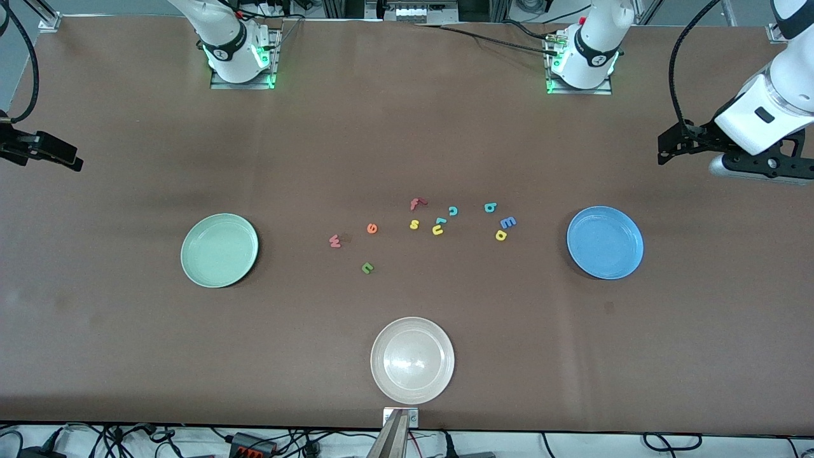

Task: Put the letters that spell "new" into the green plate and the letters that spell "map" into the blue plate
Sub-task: 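Reach both grippers down toward the scattered foam letters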

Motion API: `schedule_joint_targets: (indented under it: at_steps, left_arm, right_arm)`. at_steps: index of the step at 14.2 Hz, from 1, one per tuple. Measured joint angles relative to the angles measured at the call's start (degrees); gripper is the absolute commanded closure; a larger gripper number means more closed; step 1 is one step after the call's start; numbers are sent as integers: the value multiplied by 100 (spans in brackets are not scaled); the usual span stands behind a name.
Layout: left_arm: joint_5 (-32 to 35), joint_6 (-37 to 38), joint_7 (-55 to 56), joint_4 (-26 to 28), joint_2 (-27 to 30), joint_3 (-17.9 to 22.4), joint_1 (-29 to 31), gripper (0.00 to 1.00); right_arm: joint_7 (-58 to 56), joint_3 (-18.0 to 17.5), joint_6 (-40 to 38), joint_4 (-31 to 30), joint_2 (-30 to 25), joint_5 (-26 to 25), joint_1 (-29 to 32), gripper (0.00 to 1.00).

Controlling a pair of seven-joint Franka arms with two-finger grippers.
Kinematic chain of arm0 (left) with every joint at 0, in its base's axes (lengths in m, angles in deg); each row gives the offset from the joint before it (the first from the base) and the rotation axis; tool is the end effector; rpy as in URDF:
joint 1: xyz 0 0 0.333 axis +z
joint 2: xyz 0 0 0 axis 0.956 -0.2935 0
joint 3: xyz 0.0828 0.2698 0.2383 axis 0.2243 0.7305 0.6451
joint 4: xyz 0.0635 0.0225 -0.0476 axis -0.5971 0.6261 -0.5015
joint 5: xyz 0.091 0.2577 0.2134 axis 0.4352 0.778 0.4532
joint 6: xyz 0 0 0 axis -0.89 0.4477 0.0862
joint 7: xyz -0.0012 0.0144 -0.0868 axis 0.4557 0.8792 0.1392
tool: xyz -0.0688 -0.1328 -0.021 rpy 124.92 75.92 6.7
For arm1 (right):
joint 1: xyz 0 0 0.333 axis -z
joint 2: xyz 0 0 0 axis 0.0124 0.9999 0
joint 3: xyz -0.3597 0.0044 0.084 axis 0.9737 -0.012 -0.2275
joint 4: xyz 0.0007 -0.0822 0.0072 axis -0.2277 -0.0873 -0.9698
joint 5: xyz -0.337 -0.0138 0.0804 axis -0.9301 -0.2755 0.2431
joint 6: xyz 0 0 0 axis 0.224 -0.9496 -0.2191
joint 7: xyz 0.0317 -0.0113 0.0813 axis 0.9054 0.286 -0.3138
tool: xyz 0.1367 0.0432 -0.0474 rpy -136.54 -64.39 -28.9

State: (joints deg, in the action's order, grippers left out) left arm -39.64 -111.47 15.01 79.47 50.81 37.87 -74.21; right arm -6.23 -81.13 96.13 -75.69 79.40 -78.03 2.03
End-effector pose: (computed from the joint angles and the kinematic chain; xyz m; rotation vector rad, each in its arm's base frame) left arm 0.4983 -0.0384 0.6009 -3.1319 0.1652 0.0728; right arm 0.5171 -0.0633 0.5958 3.1003 -0.1352 -0.0902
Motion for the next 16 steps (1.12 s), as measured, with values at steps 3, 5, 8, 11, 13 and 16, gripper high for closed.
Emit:
schedule_joint_targets:
  at_steps: [3, 5, 8, 11, 13, 16]
  left_arm:
    - [0, 0, 0, 0, 0, 0, 0, 0]
    - [0, 0, 0, 0, 0, 0, 0, 0]
    - [0, 0, 0, 0, 0, 0, 0, 0]
    - [0, 0, 0, 0, 0, 0, 0, 0]
    - [0, 0, 0, 0, 0, 0, 0, 0]
    - [0, 0, 0, 0, 0, -3, -1, 0]
  right_arm:
    - [16, 7, 6, 0, 0, 0, 1, 0]
    - [19, 7, 11, 0, 2, 0, 1, 0]
    - [19, 7, 13, -1, 31, 0, 0, 0]
    - [19, -4, 13, -3, 200, 61, -8, 0]
    - [18, -36, 15, -4, 344, 113, -63, 0]
    - [18, -64, 16, -15, 621, 136, -375, 0]
